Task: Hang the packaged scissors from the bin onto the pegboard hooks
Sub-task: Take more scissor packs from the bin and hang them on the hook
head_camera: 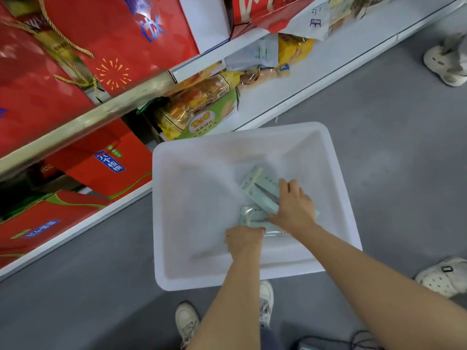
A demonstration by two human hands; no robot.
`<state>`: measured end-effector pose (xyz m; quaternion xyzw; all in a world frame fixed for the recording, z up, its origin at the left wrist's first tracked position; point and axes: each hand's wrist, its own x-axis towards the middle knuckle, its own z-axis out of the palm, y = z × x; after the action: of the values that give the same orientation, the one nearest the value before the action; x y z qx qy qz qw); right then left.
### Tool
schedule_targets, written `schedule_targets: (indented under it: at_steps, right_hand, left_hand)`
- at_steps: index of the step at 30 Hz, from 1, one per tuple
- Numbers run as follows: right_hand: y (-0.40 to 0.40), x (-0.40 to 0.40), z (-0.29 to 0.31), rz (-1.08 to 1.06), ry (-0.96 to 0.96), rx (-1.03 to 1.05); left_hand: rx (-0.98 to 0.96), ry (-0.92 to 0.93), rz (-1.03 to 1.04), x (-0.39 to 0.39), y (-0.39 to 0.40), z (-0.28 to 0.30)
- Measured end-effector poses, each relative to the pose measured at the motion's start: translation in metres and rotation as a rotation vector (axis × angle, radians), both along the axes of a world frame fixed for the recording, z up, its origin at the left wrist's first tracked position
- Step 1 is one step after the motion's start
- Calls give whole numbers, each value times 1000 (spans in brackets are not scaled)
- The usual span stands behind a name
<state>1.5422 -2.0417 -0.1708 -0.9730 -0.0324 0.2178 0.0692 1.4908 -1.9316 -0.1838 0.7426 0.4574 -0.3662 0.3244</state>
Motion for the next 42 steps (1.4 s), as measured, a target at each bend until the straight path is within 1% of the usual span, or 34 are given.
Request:
schedule_targets:
  at_steps: [2, 5, 7, 9, 12, 14, 17, 19, 20, 22, 24, 25, 29, 31, 34, 37, 42]
  right_hand:
    - [-14, 6, 13, -26, -9, -9]
    - [-27, 12, 28, -47, -49, 2]
    - [-31, 14, 36, -66, -65, 23]
    - [-33, 14, 41, -82, -67, 42]
    - [-32, 11, 44, -93, -78, 72]
    - [-32, 8, 44, -94, -86, 87]
    - [-32, 4, 43, -106, -89, 97]
    - [-31, 3, 43, -110, -79, 104]
    - [-29, 3, 44, -114, -69, 105]
    - [-27, 4, 47, -119, -55, 103]
    - [-23, 3, 52, -119, -45, 108]
    - [-21, 3, 54, -127, -34, 120]
    - [-10, 5, 70, -168, -4, 227]
    - [-2, 8, 83, -182, -16, 297]
    - [21, 16, 110, -200, -44, 410]
    - [54, 23, 148, -176, -100, 565]
    - [117, 21, 216, -126, -213, 769]
  left_hand:
    - [79, 58, 122, 7, -19, 1]
    - [119, 126, 279, 19, -39, 4]
    - [147, 126, 389, 27, -46, -3]
    - [189, 106, 433, 34, -48, -13]
    - [249, 107, 429, 38, -46, -23]
    - [269, 129, 345, 35, -40, -24]
    - [235, 117, 222, 30, -28, -22]
    - [166, 105, 238, 30, -15, -24]
    - [112, 68, 264, 30, -9, -25]
    - [-57, -83, 346, 28, 4, -31]
    - [-230, -213, 492, 26, 14, -26]
    - [-280, -274, 562, 25, 18, -19]
    - [-381, -571, 812, 24, 43, 22]
    - [-425, -699, 883, 24, 62, 52]
    - [-447, -879, 957, 29, 94, 100]
    - [-404, -1041, 962, 37, 124, 147]
    - [-203, -1353, 767, 42, 166, 229]
